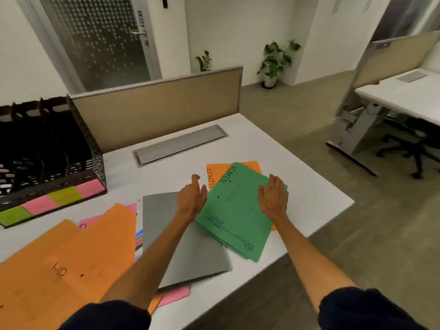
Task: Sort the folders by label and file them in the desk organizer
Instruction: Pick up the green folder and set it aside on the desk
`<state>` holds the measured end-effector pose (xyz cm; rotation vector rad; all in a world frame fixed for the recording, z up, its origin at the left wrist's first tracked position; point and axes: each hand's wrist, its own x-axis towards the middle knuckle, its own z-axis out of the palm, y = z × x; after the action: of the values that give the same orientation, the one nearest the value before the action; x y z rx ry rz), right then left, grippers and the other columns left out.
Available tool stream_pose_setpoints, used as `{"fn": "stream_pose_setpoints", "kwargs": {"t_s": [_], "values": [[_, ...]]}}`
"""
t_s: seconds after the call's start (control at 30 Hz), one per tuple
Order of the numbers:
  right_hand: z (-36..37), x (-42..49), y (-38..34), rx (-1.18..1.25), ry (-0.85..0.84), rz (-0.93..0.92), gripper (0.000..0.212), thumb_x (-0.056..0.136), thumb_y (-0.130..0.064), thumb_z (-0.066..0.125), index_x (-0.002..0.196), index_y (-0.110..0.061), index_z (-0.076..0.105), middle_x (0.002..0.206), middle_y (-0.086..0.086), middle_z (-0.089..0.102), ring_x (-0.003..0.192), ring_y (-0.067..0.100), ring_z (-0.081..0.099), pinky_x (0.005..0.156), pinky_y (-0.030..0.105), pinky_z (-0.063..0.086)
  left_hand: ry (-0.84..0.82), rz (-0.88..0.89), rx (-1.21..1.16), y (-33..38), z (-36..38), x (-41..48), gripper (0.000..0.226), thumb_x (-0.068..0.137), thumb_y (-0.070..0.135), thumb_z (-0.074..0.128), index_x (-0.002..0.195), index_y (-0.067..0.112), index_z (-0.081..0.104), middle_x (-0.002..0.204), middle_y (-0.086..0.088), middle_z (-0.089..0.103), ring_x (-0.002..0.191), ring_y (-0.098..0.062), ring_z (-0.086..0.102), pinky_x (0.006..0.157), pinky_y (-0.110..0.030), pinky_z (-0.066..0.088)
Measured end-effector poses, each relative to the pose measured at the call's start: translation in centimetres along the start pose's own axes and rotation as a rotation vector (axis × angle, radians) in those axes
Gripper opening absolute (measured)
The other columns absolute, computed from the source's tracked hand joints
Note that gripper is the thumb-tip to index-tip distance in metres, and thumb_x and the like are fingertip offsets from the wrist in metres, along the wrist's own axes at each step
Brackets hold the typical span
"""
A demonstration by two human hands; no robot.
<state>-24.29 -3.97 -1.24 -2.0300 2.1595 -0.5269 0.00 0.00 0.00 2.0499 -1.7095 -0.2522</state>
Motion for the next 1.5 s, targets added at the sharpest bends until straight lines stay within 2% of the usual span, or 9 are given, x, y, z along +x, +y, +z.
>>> {"fn": "stream_pose_setpoints", "kwargs": {"t_s": [0.13, 0.2, 0.37, 0.63, 0.9, 1.03, 1.17, 1.3, 1.5], "values": [[1.9, -2.3, 1.3, -0.002, -0.080, 0.184, 0.048, 0.099, -0.028, 0.039, 0.141, -0.006, 0.032, 0.134, 0.014, 0.045, 0.120, 0.029, 0.044, 0.094, 0.047, 0.044, -0.232, 0.000, -0.040, -0.5, 2.4, -0.2, 0.046, 0.098, 0.034, 0.047, 0.135, 0.007, 0.040, 0.128, -0.018, 0.057, 0.109, -0.033, 0.059, 0.097, -0.046, 0.045], [2.5, -3.2, 1.7, 0.012, -0.106, 0.246, 0.046, 0.096, -0.025, 0.043, 0.137, -0.005, 0.034, 0.128, 0.014, 0.048, 0.116, 0.030, 0.046, 0.091, 0.046, 0.045, -0.329, 0.006, -0.065, -0.7, 3.4, -0.6, 0.052, 0.097, 0.034, 0.048, 0.139, 0.006, 0.038, 0.136, -0.018, 0.048, 0.120, -0.032, 0.051, 0.104, -0.049, 0.041], [4.2, -5.0, 1.9, 0.077, -0.146, 0.421, 0.041, 0.094, -0.025, 0.046, 0.128, -0.003, 0.041, 0.125, 0.015, 0.050, 0.116, 0.031, 0.046, 0.093, 0.045, 0.044, -0.388, -0.014, -0.088, -1.5, 4.7, -0.5, 0.056, 0.092, 0.037, 0.055, 0.136, 0.005, 0.041, 0.129, -0.018, 0.050, 0.116, -0.031, 0.050, 0.102, -0.047, 0.042], [6.5, -8.5, 0.8, 0.134, -0.094, 0.499, 0.052, 0.091, -0.030, 0.053, 0.132, -0.003, 0.040, 0.132, 0.017, 0.042, 0.122, 0.033, 0.038, 0.100, 0.045, 0.039, -0.500, -0.207, -0.418, -2.8, 6.0, -1.2, 0.061, 0.081, 0.040, 0.074, 0.121, 0.001, 0.049, 0.121, -0.015, 0.061, 0.105, -0.032, 0.062, 0.090, -0.045, 0.053], [6.7, -9.5, 0.7, 0.253, -0.060, 0.570, 0.056, 0.089, -0.033, 0.059, 0.133, -0.004, 0.041, 0.133, 0.018, 0.041, 0.125, 0.035, 0.036, 0.104, 0.045, 0.032, -0.380, -0.126, -0.614, -3.1, 4.7, -2.6, 0.039, 0.096, 0.033, 0.056, 0.117, 0.003, 0.043, 0.117, -0.015, 0.061, 0.099, -0.031, 0.064, 0.082, -0.047, 0.055], [7.0, -9.1, 0.5, 0.327, -0.039, 0.605, 0.055, 0.090, -0.037, 0.057, 0.135, -0.009, 0.041, 0.137, 0.016, 0.039, 0.128, 0.033, 0.034, 0.107, 0.047, 0.027, -0.305, -0.049, -0.655, -3.4, 4.5, -2.6, 0.032, 0.099, 0.040, 0.048, 0.107, 0.010, 0.045, 0.106, -0.009, 0.065, 0.080, -0.017, 0.065, 0.061, -0.031, 0.055], [7.1, -7.7, -0.1, 0.437, 0.025, 0.556, 0.052, 0.092, -0.038, 0.056, 0.137, -0.015, 0.041, 0.137, 0.012, 0.042, 0.129, 0.032, 0.036, 0.109, 0.051, 0.026, -0.231, -0.069, -0.727, -3.7, 4.4, -2.1, 0.035, 0.099, 0.047, 0.042, 0.102, 0.012, 0.048, 0.095, -0.005, 0.064, 0.079, -0.020, 0.067, 0.065, -0.040, 0.059], [7.0, -5.6, -0.4, 0.654, 0.118, 0.440, 0.045, 0.094, -0.024, 0.058, 0.136, -0.012, 0.045, 0.132, 0.010, 0.048, 0.126, 0.029, 0.042, 0.107, 0.042, 0.032, -0.143, -0.068, -0.751, -4.0, 4.1, -0.7, 0.033, 0.099, 0.049, 0.042, 0.097, 0.017, 0.049, 0.090, 0.002, 0.063, 0.076, -0.016, 0.066, 0.059, -0.028, 0.056], [7.5, -1.2, -0.3, 0.842, -0.005, 0.412, 0.048, 0.092, -0.026, 0.064, 0.131, -0.011, 0.038, 0.127, 0.010, 0.055, 0.110, 0.028, 0.058, 0.091, 0.045, 0.051, -0.070, -0.195, -0.798, -4.1, 5.6, 1.9, 0.043, 0.091, 0.063, 0.046, 0.097, 0.020, 0.049, 0.093, -0.001, 0.067, 0.078, -0.020, 0.069, 0.065, -0.040, 0.060]]}}
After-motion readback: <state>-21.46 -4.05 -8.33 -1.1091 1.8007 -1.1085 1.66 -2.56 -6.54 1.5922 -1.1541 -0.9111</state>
